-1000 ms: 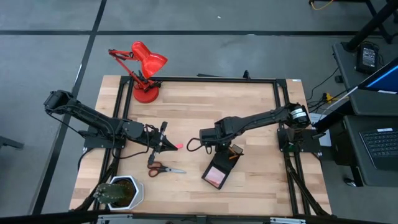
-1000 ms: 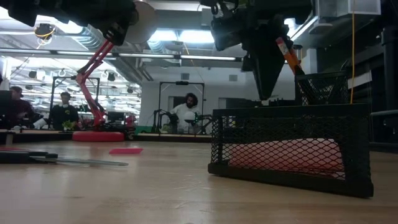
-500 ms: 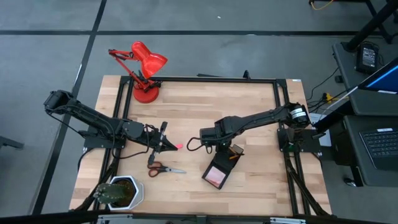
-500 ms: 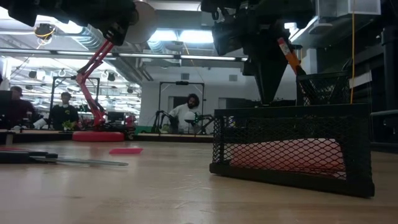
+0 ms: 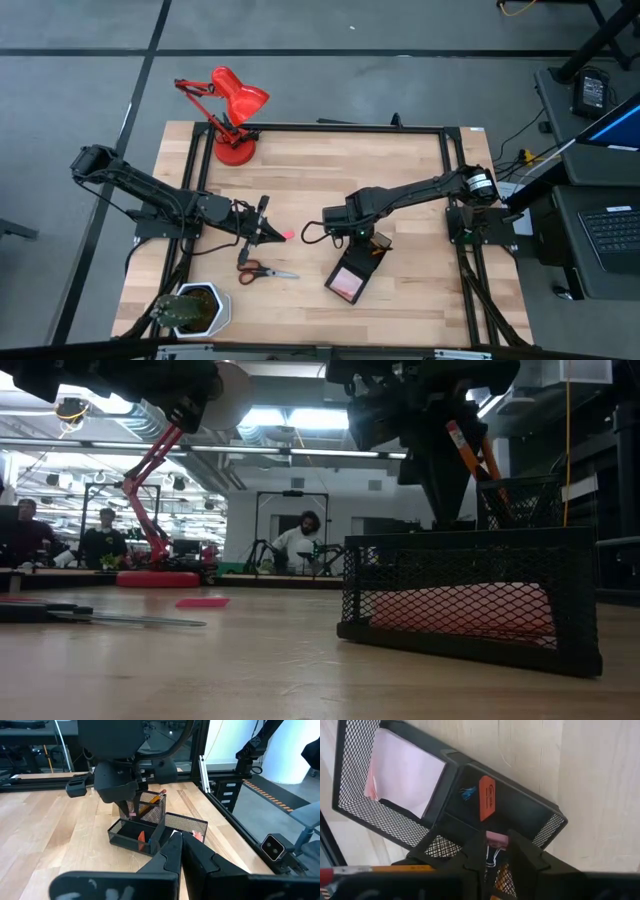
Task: Pick and place office supplies into organizer
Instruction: Put the pink binder clip into the desk organizer, then put the pink eraser into the desk organizer
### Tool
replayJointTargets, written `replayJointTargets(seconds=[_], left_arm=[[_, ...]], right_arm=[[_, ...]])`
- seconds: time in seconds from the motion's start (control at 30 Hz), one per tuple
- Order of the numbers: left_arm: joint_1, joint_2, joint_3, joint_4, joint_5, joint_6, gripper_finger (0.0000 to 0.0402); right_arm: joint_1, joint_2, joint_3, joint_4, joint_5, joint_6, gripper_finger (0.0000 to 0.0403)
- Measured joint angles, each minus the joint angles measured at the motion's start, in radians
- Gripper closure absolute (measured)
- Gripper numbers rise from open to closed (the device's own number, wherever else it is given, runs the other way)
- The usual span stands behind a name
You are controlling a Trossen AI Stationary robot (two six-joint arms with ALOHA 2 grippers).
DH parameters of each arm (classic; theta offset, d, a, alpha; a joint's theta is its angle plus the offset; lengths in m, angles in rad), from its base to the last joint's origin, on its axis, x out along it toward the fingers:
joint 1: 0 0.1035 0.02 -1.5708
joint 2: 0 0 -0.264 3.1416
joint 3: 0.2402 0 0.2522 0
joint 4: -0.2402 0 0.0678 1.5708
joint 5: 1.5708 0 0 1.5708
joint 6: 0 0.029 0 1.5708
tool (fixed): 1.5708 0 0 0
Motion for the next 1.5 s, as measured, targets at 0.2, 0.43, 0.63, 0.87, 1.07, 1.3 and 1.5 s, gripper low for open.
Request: replayJointTargets(seconds=[0.2, 0.43, 0.63, 0.87, 1.07, 1.3, 1.5], left_arm=[[0.0, 0.0, 0.0, 0.0, 0.0, 0.0, 0.0396], [0.0, 0.0, 0.0, 0.0, 0.0, 0.0, 0.0396], [0.0, 0.0, 0.0, 0.0, 0.0, 0.0, 0.0396], [0.0, 0.0, 0.0, 0.0, 0.0, 0.0, 0.0396], [0.0, 0.0, 0.0, 0.0, 0.0, 0.0, 0.0396], [0.0, 0.0, 0.0, 0.0, 0.0, 0.0, 0.0396], [0.0, 0.0, 0.0, 0.0, 0.0, 0.0, 0.0396]], right_arm=[[0.0, 0.0, 0.0, 0.002, 0.01, 0.0, 0.0335], [0.0, 0.0, 0.0, 0.019, 0.033, 0.005, 0.0335], [0.0, 0.0, 0.0, 0.009, 0.033, 0.023, 0.0335], [0.0, 0.0, 0.0, 0.004, -0.012, 0.021, 0.0331], [-0.002, 0.0, 0.0, 0.001, -0.02, 0.024, 0.028], [-0.003, 0.0, 0.0, 0.007, -0.019, 0.017, 0.0229], [-0.018, 0.0, 0.032, -0.005, -0.018, -0.026, 0.0228]])
